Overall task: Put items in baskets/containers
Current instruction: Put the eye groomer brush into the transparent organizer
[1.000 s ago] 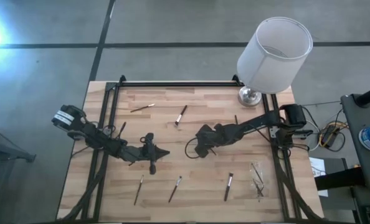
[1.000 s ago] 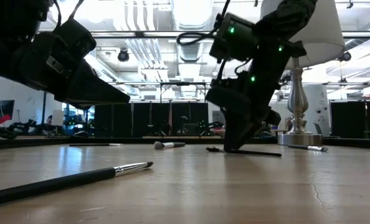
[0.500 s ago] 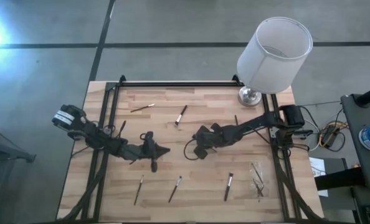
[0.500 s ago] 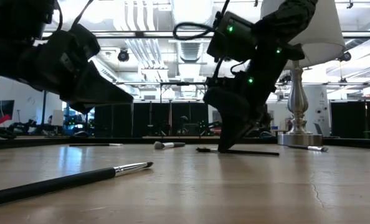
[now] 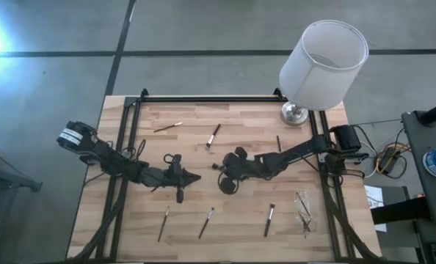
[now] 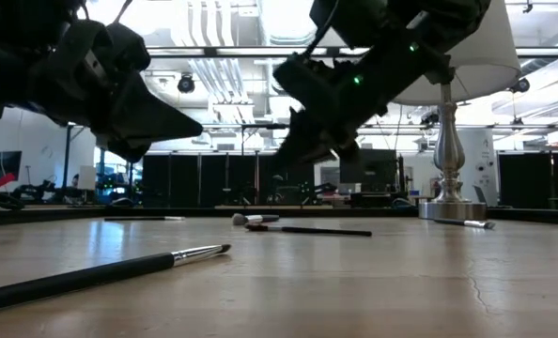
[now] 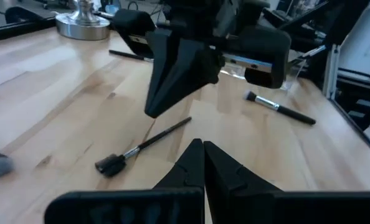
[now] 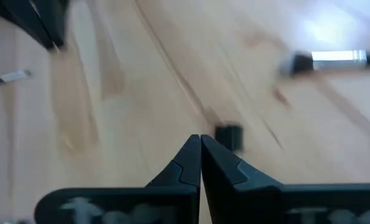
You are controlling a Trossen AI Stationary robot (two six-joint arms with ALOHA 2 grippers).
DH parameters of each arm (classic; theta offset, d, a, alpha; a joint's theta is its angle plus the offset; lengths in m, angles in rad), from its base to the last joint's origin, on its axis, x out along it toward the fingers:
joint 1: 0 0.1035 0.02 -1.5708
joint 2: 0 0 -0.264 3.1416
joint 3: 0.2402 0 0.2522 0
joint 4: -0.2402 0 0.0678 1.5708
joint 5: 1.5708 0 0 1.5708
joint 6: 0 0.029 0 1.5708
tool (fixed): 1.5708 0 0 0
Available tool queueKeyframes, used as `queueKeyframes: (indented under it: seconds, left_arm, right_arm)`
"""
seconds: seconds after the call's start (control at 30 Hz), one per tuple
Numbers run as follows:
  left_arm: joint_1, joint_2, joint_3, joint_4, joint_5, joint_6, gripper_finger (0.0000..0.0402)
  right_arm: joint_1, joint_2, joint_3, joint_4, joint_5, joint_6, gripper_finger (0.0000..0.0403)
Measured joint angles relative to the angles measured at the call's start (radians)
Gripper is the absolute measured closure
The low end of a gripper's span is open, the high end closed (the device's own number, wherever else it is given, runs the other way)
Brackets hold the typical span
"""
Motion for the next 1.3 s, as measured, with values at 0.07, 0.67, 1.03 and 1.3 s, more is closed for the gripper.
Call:
queueKeyframes:
  seconds: [0.07, 0.67, 1.03, 1.3]
  left_arm:
    - [0.000, -0.001, 0.000, 0.001, 0.000, -0.018, 0.0398]
    - [0.000, -0.001, 0.017, -0.039, 0.001, -0.042, 0.0310]
    - [0.000, 0.000, 0.017, -0.044, 0.002, -0.042, 0.0310]
    - [0.000, 0.000, 0.017, -0.048, 0.002, -0.046, 0.0310]
  right_arm:
    - [0.000, -0.001, 0.000, 0.019, 0.000, -0.012, 0.0395]
    - [0.042, -0.011, 0.122, -0.687, -0.117, 0.198, 0.0319]
    - [0.061, -0.016, 0.019, -0.539, -0.136, 0.257, 0.0318]
    - [0.071, 0.001, 0.018, -0.516, -0.130, 0.254, 0.0361]
